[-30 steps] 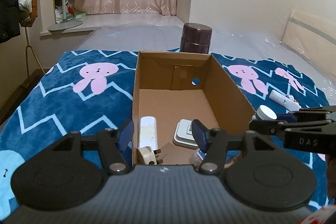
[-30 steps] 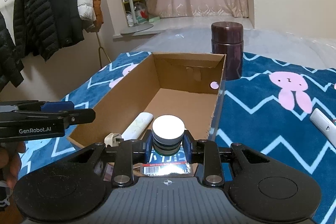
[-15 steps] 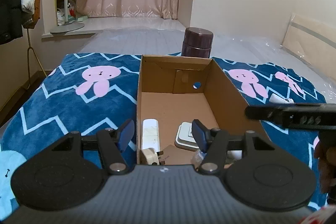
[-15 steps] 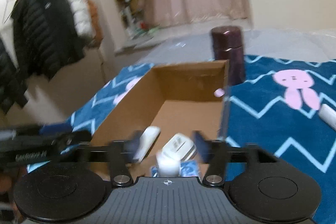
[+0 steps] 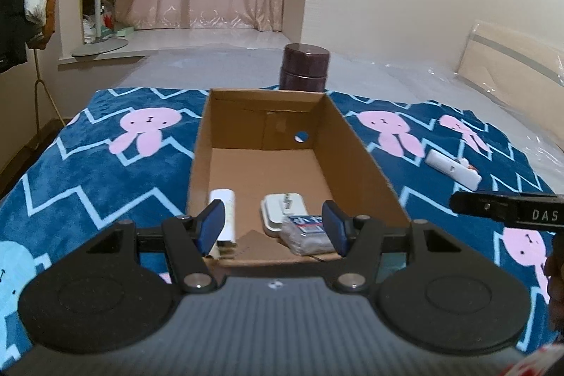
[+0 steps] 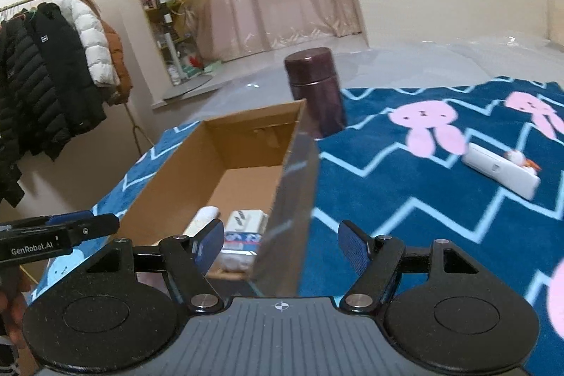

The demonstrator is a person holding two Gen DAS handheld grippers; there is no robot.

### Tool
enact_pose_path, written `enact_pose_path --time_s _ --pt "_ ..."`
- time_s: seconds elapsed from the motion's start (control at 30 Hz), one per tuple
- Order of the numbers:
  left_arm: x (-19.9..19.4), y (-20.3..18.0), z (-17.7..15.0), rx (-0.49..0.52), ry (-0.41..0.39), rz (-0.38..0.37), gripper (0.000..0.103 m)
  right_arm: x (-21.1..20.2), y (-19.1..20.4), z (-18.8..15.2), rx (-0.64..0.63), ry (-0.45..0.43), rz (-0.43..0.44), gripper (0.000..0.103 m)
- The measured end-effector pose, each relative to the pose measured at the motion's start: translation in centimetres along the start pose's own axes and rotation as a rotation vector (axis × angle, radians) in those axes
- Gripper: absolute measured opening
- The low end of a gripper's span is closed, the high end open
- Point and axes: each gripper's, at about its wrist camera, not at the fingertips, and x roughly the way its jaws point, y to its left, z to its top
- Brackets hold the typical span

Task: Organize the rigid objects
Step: 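Withdraw both open grippers from the box toward the white tube and figure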

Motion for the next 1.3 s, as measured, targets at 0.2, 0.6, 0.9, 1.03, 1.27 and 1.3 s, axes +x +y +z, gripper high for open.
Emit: enact_pose_path --time_s 0.2,0.6,0.9,1.03,1.27,1.3 --pt "-1.1 -2.5 -0.4 0.018 0.006 -0.018 0.056 -3.1 -1.6 -1.3 0.010 -0.011 -0.038 0.069" --pt "-2.1 -7.4 -0.8 0.055 0.007 -0.067 0.056 -7.4 -5.5 -3.0 0.059 -0.020 -0.106 0.069" --pt "-1.0 -11.6 -0.6 0.072 0.004 -0.131 0.057 -9.9 -9.6 -3.7 0.098 -0.037 -0.180 0.069" --pt "0.0 -13.7 -0.4 0.080 0.007 -0.159 0.058 -10.7 -11.7 -3.8 0.117 -0.041 -0.208 0.069" --pt "2.5 -17.7 -0.1 0.119 0.025 -0.198 0.060 -10.9 -15.5 -3.4 0.112 -0.042 -0.252 0.069" --pt "2.9 -18.2 0.0 0.126 0.028 -0.203 0.060 -10.8 -16.2 -3.3 0.106 -0.040 -0.259 0.069"
